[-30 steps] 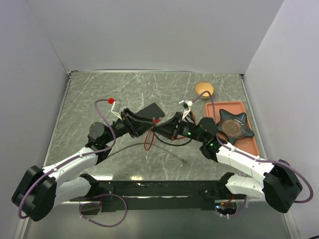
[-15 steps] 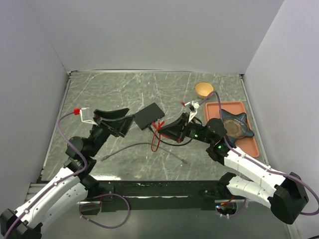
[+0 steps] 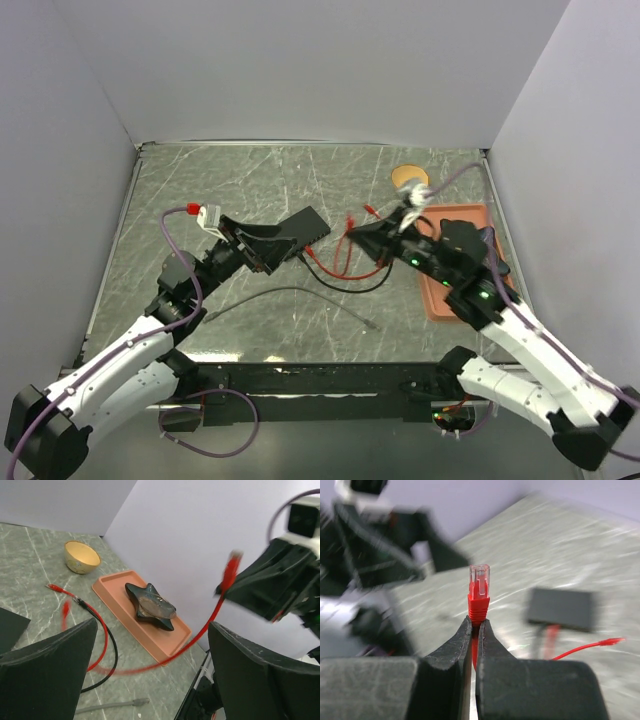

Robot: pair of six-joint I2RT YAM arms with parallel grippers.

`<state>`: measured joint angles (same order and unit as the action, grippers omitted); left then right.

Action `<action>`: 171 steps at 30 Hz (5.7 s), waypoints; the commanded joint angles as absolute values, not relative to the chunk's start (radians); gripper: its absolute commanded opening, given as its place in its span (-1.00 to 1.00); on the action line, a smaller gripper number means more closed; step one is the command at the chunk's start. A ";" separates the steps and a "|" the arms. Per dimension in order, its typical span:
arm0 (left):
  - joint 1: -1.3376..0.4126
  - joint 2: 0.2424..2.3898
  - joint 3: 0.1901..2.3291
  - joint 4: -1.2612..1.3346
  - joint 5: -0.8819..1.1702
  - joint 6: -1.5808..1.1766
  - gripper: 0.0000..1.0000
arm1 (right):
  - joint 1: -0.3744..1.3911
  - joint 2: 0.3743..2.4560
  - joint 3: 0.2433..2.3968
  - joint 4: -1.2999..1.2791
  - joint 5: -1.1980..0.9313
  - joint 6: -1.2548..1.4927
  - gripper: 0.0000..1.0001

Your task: Insert the plug into the switch port

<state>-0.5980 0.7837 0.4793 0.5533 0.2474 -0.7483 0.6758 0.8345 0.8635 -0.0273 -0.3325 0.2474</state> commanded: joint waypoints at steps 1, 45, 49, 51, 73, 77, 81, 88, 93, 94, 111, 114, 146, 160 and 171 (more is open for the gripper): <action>-0.597 0.796 0.528 0.578 0.256 -0.723 0.94 | 0.672 0.683 0.971 -0.250 0.065 0.100 -1.00; -0.301 2.325 1.795 -0.252 0.448 -0.345 0.74 | 0.655 1.902 1.362 -0.448 0.064 0.123 -1.00; -0.334 2.298 1.708 -0.203 0.474 -0.330 0.68 | 0.655 1.916 1.364 -0.453 0.063 0.123 -1.00; -0.351 2.266 1.658 -0.169 0.472 -0.333 0.67 | 0.655 1.924 1.365 -0.457 0.061 0.120 -1.00; -0.371 2.126 1.367 -0.041 0.488 -0.387 0.31 | 0.684 1.953 1.368 -0.471 0.008 0.121 -1.00; -0.364 2.105 1.335 -0.015 0.477 -0.402 0.33 | 0.701 1.962 1.385 -0.472 0.005 0.138 -1.00; -0.344 2.082 1.286 -0.006 0.488 -0.411 0.32 | 0.718 1.973 1.416 -0.474 0.005 0.146 -1.00; -0.328 2.066 1.255 0.029 0.499 -0.417 0.30 | 0.735 1.991 1.465 -0.488 0.005 0.150 -1.00; -0.328 2.063 1.243 0.043 0.517 -0.419 0.26 | 0.738 1.996 1.473 -0.485 0.029 0.164 -1.00; -0.328 2.062 1.243 0.043 0.518 -0.417 0.26 | 0.736 1.994 1.471 -0.482 0.028 0.164 -1.00; -0.328 2.046 1.209 0.077 0.584 -0.436 0.27 | 0.804 1.987 1.439 -0.385 0.153 0.118 -1.00; -0.328 2.045 1.206 0.084 0.594 -0.439 0.28 | 0.816 1.996 1.450 -0.391 0.179 0.103 -1.00; -0.242 1.844 0.976 0.218 0.422 -0.557 0.64 | 0.833 1.957 1.353 -0.354 0.229 0.078 -1.00; -0.244 1.822 0.867 0.399 0.469 -0.621 0.66 | 0.833 1.901 1.318 -0.348 0.238 0.055 -1.00; -0.247 1.845 0.910 0.374 0.500 -0.603 0.59 | 0.834 1.942 1.341 -0.341 0.201 0.071 -1.00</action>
